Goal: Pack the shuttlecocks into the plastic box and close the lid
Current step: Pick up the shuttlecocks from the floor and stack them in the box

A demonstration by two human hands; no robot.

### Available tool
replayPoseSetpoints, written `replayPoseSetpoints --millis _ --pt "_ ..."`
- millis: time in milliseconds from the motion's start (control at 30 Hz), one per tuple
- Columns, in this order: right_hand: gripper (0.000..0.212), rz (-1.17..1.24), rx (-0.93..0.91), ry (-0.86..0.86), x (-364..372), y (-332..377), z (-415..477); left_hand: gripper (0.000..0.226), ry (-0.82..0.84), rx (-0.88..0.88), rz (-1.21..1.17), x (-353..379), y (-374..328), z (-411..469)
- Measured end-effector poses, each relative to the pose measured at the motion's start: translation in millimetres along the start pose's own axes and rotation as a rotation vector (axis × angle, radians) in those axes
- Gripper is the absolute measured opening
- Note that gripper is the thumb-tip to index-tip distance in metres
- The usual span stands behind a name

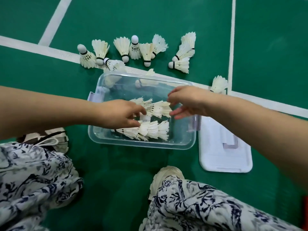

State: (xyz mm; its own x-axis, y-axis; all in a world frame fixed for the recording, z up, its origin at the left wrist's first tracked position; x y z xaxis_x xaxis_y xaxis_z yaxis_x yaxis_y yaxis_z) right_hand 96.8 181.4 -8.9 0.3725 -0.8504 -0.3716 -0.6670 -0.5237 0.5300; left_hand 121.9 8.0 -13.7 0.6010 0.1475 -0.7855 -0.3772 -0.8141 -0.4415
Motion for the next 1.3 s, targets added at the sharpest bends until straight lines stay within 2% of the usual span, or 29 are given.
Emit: replayPoseSetpoints --millis 67,200,300,333,433,567,700,833,1000,1167,1300 --pt "0.019 0.100 -0.073 -0.081 -23 10 -1 0.040 -0.025 0.006 -0.023 -6 -8 7" --pt "0.011 0.216 -0.167 -0.339 -75 8 21 0.040 -0.063 0.028 -0.031 -15 -27 25" --pt "0.014 0.001 -0.168 -0.563 -102 -16 51 0.040 -0.071 0.040 -0.024 -17 -41 35" --pt "0.024 -0.116 -0.162 -0.592 -105 -26 59 0.040 -0.070 0.042 -0.025 -16 -44 37" --pt "0.052 -0.321 -0.167 -0.468 -97 -49 78 0.039 -0.063 0.039 -0.034 -14 -44 38" --pt "0.062 -0.374 -0.198 -0.308 -79 -59 94 0.039 -0.061 -0.013 -0.041 -13 -25 34" --pt "0.054 -0.379 -0.194 -0.266 -71 -58 108 0.037 -0.057 -0.050 -0.033 -10 -11 36" --pt "0.039 -0.339 -0.168 -0.309 -66 -60 119 0.037 -0.051 -0.042 -0.032 -9 -11 37" --pt "0.005 -0.295 -0.180 -0.388 -64 -57 124 0.037 -0.073 -0.046 -0.048 -12 -7 32" --pt "0.005 -0.297 -0.166 -0.427 -67 -56 122 0.036 -0.078 -0.056 -0.030 -13 1 26" --pt "0.017 -0.292 -0.153 -0.468 -74 -56 120 0.036 -0.076 -0.052 -0.029 -12 1 25"
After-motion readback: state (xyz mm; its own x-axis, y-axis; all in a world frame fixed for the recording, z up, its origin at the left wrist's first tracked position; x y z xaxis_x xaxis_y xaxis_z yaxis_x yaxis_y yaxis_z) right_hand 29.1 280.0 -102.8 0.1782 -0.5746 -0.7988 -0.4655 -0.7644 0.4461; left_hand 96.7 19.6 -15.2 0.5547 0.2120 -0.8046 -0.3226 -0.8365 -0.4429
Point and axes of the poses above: each hand's wrist, its own z-axis towards the middle knuckle, its own x-axis out of the palm, y = z × x, the point moved 4 cm from there along z, towards the middle knuckle, and after that the axes turned 12 degrees about -y, right-handed, at the moved point
